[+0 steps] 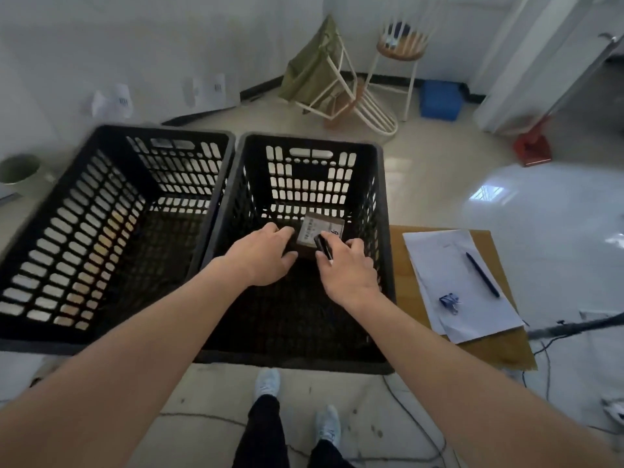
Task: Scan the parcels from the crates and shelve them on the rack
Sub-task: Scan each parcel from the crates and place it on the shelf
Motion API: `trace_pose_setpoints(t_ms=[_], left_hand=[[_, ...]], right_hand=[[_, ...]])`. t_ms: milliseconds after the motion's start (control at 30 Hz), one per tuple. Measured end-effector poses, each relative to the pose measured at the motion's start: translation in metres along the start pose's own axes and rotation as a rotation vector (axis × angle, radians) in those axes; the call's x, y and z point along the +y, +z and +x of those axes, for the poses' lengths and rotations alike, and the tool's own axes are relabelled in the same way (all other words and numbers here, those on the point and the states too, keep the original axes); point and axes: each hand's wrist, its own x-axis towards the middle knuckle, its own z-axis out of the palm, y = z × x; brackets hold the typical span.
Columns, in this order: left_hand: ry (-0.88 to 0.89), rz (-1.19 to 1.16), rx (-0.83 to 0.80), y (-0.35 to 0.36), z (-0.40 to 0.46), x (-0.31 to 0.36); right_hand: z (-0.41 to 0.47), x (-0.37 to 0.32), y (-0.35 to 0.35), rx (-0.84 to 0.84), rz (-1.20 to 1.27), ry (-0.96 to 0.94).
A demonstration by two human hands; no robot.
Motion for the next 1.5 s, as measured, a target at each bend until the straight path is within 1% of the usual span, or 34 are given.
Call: trace_pose_setpoints(t_ms=[200,400,500,633,767,1033,1133,1233,1333,1500], left_hand=[[0.038,-0.032,-0.116,0.020,0.077,-0.031],[0.068,-0.022,-0.212,0.040,0.131,-0.037],[0.051,-0.025,-0.253,0.048,0.147,-0.037],[-0.012,-0.117,-0.306,0.061,0.157,-0.033],[-0.077,-0.323,-0.362,0.069,0.162,-0.028],[-0.333,-0.810,-0.310,0.071,0.164,-0.022],[-0.425,-0.969,-0.312,0.074,0.162,-0.021],[-0.463,-1.056,-0.321,0.081,0.158,-0.021],[-0.481,-1.228,-0.313,0.087,0.149,-0.019],[-0.451,-1.358,-0.199,0.095,0.142,-0.014]], right_hand=[[0.063,-0.008,0.027,-0.015,0.016,0.148],[0.107,-0.007,0.047,-0.043,0.053,0.271],[0.121,-0.001,0.056,-0.031,0.078,0.314],[0.132,0.007,0.067,-0.002,0.108,0.329],[0.139,0.011,0.072,0.010,0.133,0.326],[0.136,0.008,0.070,0.034,0.430,0.343],[0.130,0.009,0.066,0.034,0.493,0.360],[0.125,0.012,0.063,0.045,0.545,0.362],[0.121,0.015,0.060,0.047,0.585,0.369],[0.113,0.017,0.061,0.047,0.611,0.378]])
